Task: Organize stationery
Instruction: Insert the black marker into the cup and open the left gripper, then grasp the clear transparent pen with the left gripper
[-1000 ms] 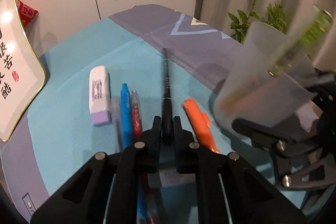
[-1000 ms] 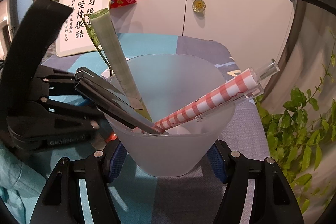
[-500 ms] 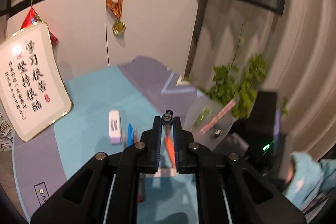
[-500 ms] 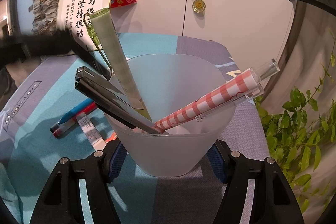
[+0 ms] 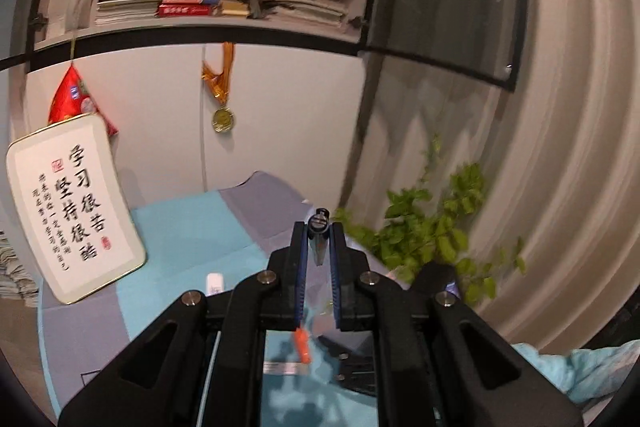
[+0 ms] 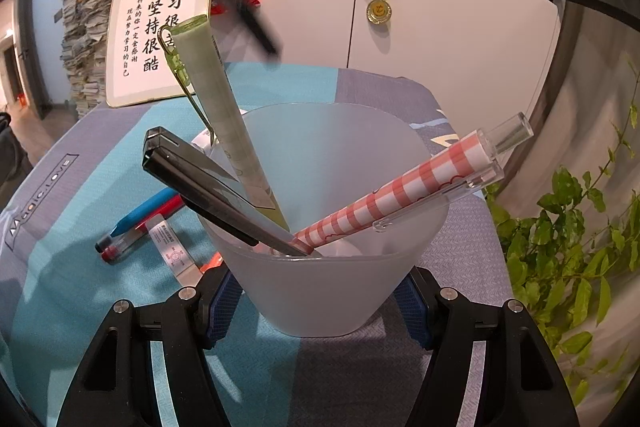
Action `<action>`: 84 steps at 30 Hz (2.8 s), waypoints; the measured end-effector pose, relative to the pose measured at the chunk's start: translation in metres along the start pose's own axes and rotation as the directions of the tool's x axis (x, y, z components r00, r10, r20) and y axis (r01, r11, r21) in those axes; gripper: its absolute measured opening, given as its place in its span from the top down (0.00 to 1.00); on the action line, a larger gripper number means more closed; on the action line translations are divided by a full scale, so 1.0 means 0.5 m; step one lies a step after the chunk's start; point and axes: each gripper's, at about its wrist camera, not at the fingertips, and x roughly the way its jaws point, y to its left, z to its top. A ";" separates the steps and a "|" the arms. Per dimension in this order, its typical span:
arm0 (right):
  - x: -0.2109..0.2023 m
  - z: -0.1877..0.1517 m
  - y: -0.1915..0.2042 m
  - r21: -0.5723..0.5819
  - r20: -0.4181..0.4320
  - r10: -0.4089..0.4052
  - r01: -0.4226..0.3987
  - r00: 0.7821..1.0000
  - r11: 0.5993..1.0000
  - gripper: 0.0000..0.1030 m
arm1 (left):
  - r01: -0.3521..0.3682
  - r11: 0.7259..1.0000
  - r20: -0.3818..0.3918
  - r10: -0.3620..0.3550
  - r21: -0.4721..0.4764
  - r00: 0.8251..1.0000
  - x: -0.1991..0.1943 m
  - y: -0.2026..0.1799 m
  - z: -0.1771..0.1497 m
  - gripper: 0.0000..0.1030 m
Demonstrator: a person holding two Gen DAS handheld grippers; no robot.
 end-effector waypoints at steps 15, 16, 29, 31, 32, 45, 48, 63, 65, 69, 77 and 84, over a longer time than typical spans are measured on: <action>0.001 0.001 0.001 -0.004 0.000 -0.004 0.004 1.000 1.000 0.32 | 0.009 0.999 -0.168 -0.004 0.033 0.986 0.093 -0.040 -0.028 0.92; 0.001 0.001 0.001 -0.004 0.000 -0.004 0.004 1.000 1.000 0.32 | 0.011 0.999 -0.182 -0.005 0.036 0.983 0.101 -0.041 -0.032 0.92; -0.001 0.002 -0.002 0.001 -0.001 0.001 -0.001 1.000 1.000 0.32 | -0.082 0.997 -0.132 0.081 0.000 0.988 0.059 0.003 -0.052 0.55; 0.000 0.002 -0.003 0.001 -0.001 0.002 -0.002 1.000 1.000 0.32 | -0.137 0.991 -0.159 0.135 -0.003 0.978 0.058 0.029 -0.075 0.55; 0.000 0.002 -0.004 0.001 -0.001 0.001 -0.001 1.000 1.000 0.32 | -0.163 0.987 -0.184 0.158 -0.009 0.970 0.060 0.047 -0.092 0.56; 0.002 0.001 0.000 -0.009 -0.007 -0.016 0.016 1.000 1.000 0.32 | -0.294 0.956 -0.431 0.275 0.023 0.860 0.129 0.151 -0.287 0.75; 0.002 0.001 0.000 -0.010 -0.008 -0.018 0.018 1.000 1.000 0.32 | -0.295 0.954 -0.450 0.287 0.054 0.845 0.141 0.150 -0.301 0.75; 0.003 0.001 0.000 -0.012 -0.010 -0.021 0.021 1.000 1.000 0.32 | -0.346 0.938 -0.489 0.315 0.029 0.813 0.088 0.155 -0.336 0.94; 0.002 0.001 0.000 -0.012 -0.010 -0.021 0.020 1.000 1.000 0.32 | -0.362 0.932 -0.499 0.329 0.032 0.802 0.064 0.147 -0.347 0.93; 0.002 0.001 0.000 -0.013 -0.010 -0.022 0.022 1.000 1.000 0.32 | -0.379 0.925 -0.514 0.337 0.025 0.788 0.029 0.140 -0.355 0.91; 0.002 0.001 0.001 -0.012 -0.010 -0.021 0.021 1.000 1.000 0.32 | -0.364 0.931 -0.452 0.319 -0.015 0.833 0.110 0.176 -0.256 0.83; 0.003 0.000 0.000 -0.012 -0.010 -0.021 0.021 1.000 1.000 0.32 | -0.376 0.926 -0.502 0.342 0.036 0.794 0.221 0.196 -0.240 0.83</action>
